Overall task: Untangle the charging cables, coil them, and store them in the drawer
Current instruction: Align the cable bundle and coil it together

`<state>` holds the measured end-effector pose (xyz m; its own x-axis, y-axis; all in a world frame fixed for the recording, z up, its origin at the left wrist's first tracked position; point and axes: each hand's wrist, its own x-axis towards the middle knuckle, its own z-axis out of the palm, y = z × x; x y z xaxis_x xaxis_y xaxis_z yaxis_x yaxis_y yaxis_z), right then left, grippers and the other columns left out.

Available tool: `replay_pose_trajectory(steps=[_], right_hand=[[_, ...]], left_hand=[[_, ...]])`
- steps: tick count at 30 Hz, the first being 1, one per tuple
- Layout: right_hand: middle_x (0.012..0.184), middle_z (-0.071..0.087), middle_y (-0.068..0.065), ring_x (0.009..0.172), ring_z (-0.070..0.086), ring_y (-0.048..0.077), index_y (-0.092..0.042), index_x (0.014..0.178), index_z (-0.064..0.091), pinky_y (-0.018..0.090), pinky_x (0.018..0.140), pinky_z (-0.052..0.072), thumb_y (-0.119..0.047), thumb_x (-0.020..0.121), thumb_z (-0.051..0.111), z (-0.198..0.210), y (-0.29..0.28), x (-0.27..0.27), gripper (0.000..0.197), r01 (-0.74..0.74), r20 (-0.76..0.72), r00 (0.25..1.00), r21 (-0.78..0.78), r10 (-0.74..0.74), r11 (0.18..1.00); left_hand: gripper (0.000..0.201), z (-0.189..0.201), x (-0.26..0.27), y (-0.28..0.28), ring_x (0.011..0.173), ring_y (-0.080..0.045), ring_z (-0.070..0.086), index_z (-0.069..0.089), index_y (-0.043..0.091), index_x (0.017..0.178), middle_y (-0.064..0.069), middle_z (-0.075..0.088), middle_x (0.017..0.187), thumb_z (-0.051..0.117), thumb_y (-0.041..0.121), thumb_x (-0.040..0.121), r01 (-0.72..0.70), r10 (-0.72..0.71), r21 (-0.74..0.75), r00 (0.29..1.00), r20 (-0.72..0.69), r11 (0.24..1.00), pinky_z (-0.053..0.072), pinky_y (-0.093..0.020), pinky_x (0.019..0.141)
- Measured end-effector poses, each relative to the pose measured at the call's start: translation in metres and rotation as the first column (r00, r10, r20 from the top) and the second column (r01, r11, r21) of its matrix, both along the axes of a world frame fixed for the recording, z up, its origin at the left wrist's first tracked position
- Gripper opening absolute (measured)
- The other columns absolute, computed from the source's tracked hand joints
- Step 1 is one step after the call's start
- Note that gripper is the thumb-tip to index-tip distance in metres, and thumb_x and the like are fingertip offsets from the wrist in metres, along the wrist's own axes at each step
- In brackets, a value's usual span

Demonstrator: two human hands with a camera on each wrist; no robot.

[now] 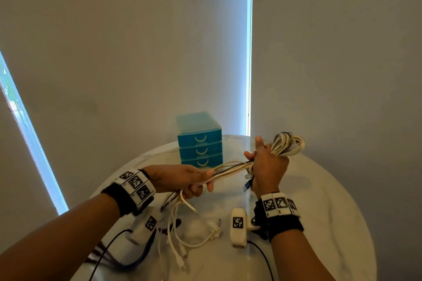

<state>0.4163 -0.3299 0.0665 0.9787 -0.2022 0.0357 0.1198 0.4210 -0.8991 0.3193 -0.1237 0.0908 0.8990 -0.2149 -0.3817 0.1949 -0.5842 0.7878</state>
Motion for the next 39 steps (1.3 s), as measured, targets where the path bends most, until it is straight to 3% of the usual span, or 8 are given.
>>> replay_pose_trajectory(steps=[4, 8, 13, 19, 24, 29, 34, 39], right_hand=[[0.060, 0.073, 0.001, 0.056, 0.076, 0.020, -0.015, 0.075, 0.065, 0.029, 0.047, 0.055, -0.036, 0.098, 0.079, 0.002, -0.002, 0.001, 0.034, 0.066, 0.042, 0.997, -0.055, -0.063, 0.996], [0.052, 0.062, 0.000, 0.044, 0.057, 0.024, -0.017, 0.071, 0.060, 0.033, 0.050, 0.054, -0.028, 0.096, 0.083, 0.007, -0.008, 0.007, 0.036, 0.093, 0.069, 0.993, 0.035, -0.096, 0.995], [0.055, 0.058, 0.003, 0.042, 0.050, 0.020, -0.018, 0.075, 0.058, 0.029, 0.045, 0.048, -0.025, 0.095, 0.083, 0.006, -0.012, 0.007, 0.033, 0.065, 0.028, 0.997, 0.132, -0.069, 0.989], [0.052, 0.059, 0.006, 0.037, 0.050, 0.019, -0.015, 0.080, 0.062, 0.029, 0.042, 0.047, -0.028, 0.098, 0.079, 0.012, 0.007, -0.005, 0.029, -0.070, 0.075, 0.995, 0.047, 0.066, 0.996], [0.049, 0.058, 0.002, 0.038, 0.051, 0.018, -0.015, 0.079, 0.059, 0.031, 0.042, 0.049, -0.023, 0.098, 0.080, 0.011, 0.001, -0.004, 0.030, -0.014, 0.075, 0.997, 0.046, 0.011, 0.999], [0.057, 0.064, -0.003, 0.039, 0.053, 0.011, -0.015, 0.089, 0.062, 0.030, 0.045, 0.051, -0.017, 0.103, 0.073, 0.013, -0.001, -0.003, 0.017, -0.013, 0.134, 0.991, 0.005, 0.013, 1.000], [0.061, 0.057, -0.003, 0.042, 0.050, 0.006, -0.027, 0.079, 0.052, 0.023, 0.048, 0.048, -0.024, 0.104, 0.071, 0.015, -0.011, -0.004, 0.031, -0.007, 0.168, 0.986, -0.021, 0.010, 1.000], [0.063, 0.060, 0.008, 0.039, 0.052, 0.012, -0.014, 0.086, 0.058, 0.026, 0.044, 0.054, -0.017, 0.099, 0.078, 0.020, -0.002, -0.007, 0.024, 0.006, 0.163, 0.986, 0.061, -0.016, 0.998]], left_hand=[[0.033, -0.009, -0.004, 0.014, 0.069, -0.008, 0.055, 0.060, 0.011, 0.115, 0.002, 0.055, 0.085, 0.049, 0.042, 0.111, 0.041, -0.041, -0.355, 0.999, 0.007, 0.934, 0.053, -0.023, 0.072], [0.050, -0.006, -0.011, 0.022, 0.052, -0.003, 0.030, 0.051, -0.004, 0.148, 0.001, 0.044, 0.083, 0.029, 0.031, 0.119, 0.051, -0.086, -0.517, 0.995, -0.044, 0.855, 0.033, -0.013, 0.045], [0.059, -0.001, -0.015, 0.042, 0.054, -0.009, 0.034, 0.066, 0.012, 0.106, 0.004, 0.037, 0.068, 0.042, 0.066, 0.103, -0.077, 0.080, -0.028, 0.990, 0.114, 0.997, 0.038, -0.021, 0.051], [0.089, 0.001, -0.007, 0.062, 0.065, -0.010, 0.061, 0.067, 0.024, 0.070, 0.007, 0.073, 0.070, 0.013, 0.092, 0.089, -0.186, 0.053, 0.602, 0.971, 0.232, 0.776, 0.056, -0.032, 0.088], [0.103, 0.002, -0.007, 0.061, 0.101, -0.016, 0.072, 0.063, 0.021, 0.072, 0.007, 0.084, 0.089, -0.012, 0.092, 0.082, -0.152, 0.157, 0.607, 0.987, 0.045, 0.780, 0.042, -0.036, 0.111], [0.111, 0.000, -0.007, 0.069, 0.096, -0.014, 0.072, 0.073, 0.022, 0.069, 0.010, 0.081, 0.085, -0.013, 0.090, 0.084, -0.250, 0.191, 0.702, 0.968, 0.163, 0.667, 0.041, -0.041, 0.114], [0.079, -0.005, -0.005, 0.088, 0.081, -0.012, 0.068, 0.083, 0.024, 0.080, 0.007, 0.077, 0.083, 0.024, 0.069, 0.108, -0.378, 0.186, 0.653, 0.920, 0.346, 0.656, 0.053, -0.032, 0.088], [0.072, -0.014, -0.004, 0.114, 0.065, -0.006, 0.070, 0.077, 0.034, 0.068, 0.010, 0.074, 0.065, 0.034, 0.088, 0.089, -0.495, 0.141, 0.607, 0.833, 0.535, 0.622, 0.055, -0.027, 0.070]])
